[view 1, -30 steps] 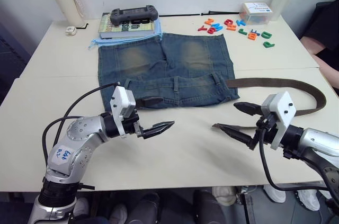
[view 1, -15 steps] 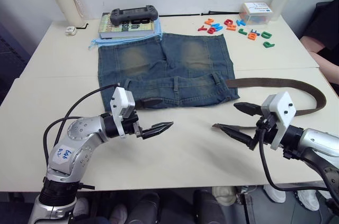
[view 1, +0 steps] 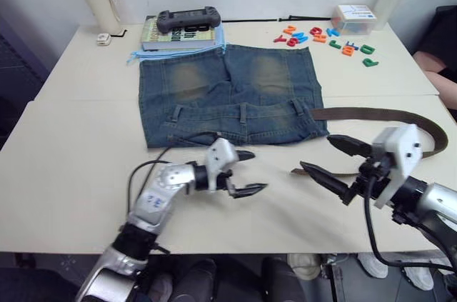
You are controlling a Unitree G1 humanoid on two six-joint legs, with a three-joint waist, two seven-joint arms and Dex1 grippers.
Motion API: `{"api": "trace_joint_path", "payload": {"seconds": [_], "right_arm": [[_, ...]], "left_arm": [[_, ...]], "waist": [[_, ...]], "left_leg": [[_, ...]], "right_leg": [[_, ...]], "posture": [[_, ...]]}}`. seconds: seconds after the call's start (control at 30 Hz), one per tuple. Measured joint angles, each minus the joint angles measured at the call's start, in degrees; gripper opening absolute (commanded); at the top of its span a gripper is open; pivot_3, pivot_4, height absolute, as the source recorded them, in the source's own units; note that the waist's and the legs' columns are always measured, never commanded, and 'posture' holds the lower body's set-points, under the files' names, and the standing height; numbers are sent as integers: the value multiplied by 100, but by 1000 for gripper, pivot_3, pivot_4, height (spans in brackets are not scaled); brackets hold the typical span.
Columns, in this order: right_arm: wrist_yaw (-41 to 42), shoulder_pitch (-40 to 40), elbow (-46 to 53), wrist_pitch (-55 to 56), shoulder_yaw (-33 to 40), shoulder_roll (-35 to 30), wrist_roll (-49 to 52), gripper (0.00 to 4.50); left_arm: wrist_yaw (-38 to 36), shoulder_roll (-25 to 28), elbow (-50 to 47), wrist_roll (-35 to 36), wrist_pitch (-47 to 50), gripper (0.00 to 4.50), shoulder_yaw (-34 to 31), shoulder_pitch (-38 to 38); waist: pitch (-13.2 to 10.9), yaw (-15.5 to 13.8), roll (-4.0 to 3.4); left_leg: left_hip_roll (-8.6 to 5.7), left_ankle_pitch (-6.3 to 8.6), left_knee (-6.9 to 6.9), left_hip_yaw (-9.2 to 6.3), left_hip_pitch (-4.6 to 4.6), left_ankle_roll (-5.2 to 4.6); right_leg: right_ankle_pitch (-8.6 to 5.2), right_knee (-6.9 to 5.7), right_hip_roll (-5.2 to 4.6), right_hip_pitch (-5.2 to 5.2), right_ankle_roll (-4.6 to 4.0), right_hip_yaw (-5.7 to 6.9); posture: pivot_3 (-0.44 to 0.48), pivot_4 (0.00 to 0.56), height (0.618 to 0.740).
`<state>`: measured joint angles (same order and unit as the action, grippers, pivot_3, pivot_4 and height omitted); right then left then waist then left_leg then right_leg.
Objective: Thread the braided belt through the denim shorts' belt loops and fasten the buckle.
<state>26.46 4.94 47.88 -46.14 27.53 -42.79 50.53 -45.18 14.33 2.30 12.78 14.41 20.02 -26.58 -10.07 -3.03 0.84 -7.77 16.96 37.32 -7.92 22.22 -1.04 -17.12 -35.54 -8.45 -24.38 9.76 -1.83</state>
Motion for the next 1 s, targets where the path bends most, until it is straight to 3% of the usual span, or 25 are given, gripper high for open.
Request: {"api": "trace_joint_path", "payload": {"seconds": [0.27, 0.47, 0.57, 0.83, 1.0], "right_arm": [[-682, 928, 202, -20, 679, 18, 759, 4475], [-1108, 1122, 226, 116, 691, -44, 987, 4475], [-1262, 1177, 229, 164, 670, -87, 1046, 4500], [-1471, 1213, 230, 371, 631, -201, 1101, 4500], [-1481, 1215, 230, 420, 453, -258, 1091, 4500]], "left_arm": [[4, -1270, 2498, -640, -1049, 4500, 308, -1286], [-77, -1683, 3653, -833, -1481, 4500, 271, -1693], [-128, -1809, 3928, -879, -1639, 3707, 216, -1808], [-308, -1875, 4041, -882, -1705, 97, 87, -1813], [-475, -1814, 3815, -825, -1553, 9, -28, -1683]], "waist": [[-2, 11, 8], [-3, 8, 9], [-3, -5, 10], [-3, 1, 10], [-3, 14, 9]], "left_leg": [[2, 2, 3, 26, -5, -7], [2, 3, 4, 34, -5, -10], [0, 4, 10, 36, -5, -14], [0, 5, 11, 41, -5, -15], [1, 5, 11, 42, -5, -15]], "right_leg": [[5, -1, 0, 1, 9, -11], [6, -3, 0, -3, 12, -20], [8, -3, 0, -1, 16, -23], [9, -4, 0, -2, 17, -27], [9, -6, 0, -4, 17, -29]], "posture": [[0, 150, 740], [0, 150, 740], [0, 150, 740], [0, 150, 740], [0, 150, 740]]}}
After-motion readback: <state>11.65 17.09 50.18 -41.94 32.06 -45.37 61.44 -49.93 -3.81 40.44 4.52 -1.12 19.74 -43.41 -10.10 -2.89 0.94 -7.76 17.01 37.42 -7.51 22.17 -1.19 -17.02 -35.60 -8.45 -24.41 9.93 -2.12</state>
